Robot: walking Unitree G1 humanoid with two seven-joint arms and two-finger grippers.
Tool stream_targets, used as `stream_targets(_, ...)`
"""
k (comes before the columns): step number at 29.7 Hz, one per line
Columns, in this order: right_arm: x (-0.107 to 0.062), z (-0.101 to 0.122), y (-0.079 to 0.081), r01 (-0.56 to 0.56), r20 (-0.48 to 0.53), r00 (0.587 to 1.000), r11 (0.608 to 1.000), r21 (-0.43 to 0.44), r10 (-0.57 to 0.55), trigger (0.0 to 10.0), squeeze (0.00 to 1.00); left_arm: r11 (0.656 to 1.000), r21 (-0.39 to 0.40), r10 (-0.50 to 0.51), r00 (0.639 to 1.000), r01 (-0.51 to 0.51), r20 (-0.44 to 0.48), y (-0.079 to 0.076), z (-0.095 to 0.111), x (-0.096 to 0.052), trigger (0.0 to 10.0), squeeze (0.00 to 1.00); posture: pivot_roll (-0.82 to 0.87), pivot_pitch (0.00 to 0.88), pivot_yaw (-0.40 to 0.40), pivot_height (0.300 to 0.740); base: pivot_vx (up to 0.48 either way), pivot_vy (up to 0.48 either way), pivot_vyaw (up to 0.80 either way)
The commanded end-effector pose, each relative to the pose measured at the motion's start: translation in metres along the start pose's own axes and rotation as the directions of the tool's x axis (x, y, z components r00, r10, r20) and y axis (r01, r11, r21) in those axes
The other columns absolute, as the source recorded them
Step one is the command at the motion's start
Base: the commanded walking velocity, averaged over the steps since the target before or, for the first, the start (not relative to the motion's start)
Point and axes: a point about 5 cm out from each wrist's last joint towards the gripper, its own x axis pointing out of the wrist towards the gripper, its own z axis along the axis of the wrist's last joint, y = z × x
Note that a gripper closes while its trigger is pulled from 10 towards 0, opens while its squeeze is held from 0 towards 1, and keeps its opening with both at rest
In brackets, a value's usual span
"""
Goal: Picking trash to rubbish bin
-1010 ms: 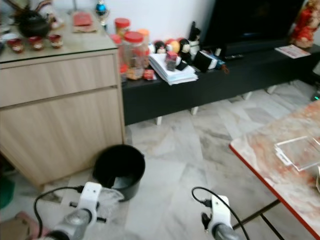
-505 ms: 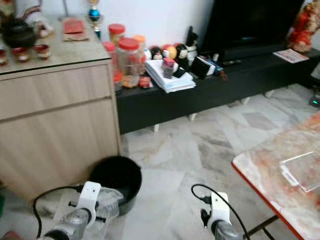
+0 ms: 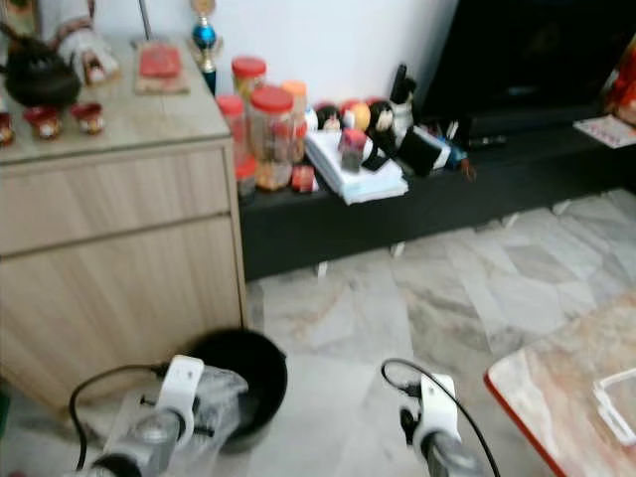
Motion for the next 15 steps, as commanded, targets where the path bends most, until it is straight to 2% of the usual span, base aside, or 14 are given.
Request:
stream_targets(1, 0.0015, 0.0062, 0.0051, -0.011, 0.022, 1.000, 1.000, 0.011, 0.011, 10.0, 0.00, 1.000, 0.012, 0.022, 1.000, -0.022, -0.016, 0.0092, -0.0027, -0.0005, 10.0, 0.00, 0.01, 0.043, -0.127, 0.740, 0.379, 0.000, 0.00)
stream_targets(6, 0.0014, 0.0059, 0.0047, -0.010, 0.019, 1.000, 1.000, 0.000, 0.010, 10.0, 0.00, 1.000, 0.012, 0.023, 1.000, -0.023, -0.017, 0.0093, -0.0030, -0.0005, 10.0, 0.00, 0.00, 0.049, -0.126, 0.740, 0.382, 0.000, 0.10)
stream_targets(10, 0.0014, 0.0059, 0.0055, -0.020, 0.017, 1.000, 1.000, -0.018, 0.020, 10.0, 0.00, 1.000, 0.010, 0.024, 1.000, -0.024, -0.016, 0.0094, -0.0028, -0.0005, 10.0, 0.00, 0.00, 0.050, -0.127, 0.740, 0.381, 0.000, 0.80)
stream_targets(15, 0.0016, 0.0058, 0.0069, -0.028, 0.019, 0.999, 0.999, 0.020, 0.028, 10.0, 0.00, 1.000, 0.006, 0.023, 1.000, -0.023, -0.009, 0.0094, -0.0013, -0.0003, 10.0, 0.00, 0.00, 0.053, -0.127, 0.740, 0.372, 0.000, 0.74)
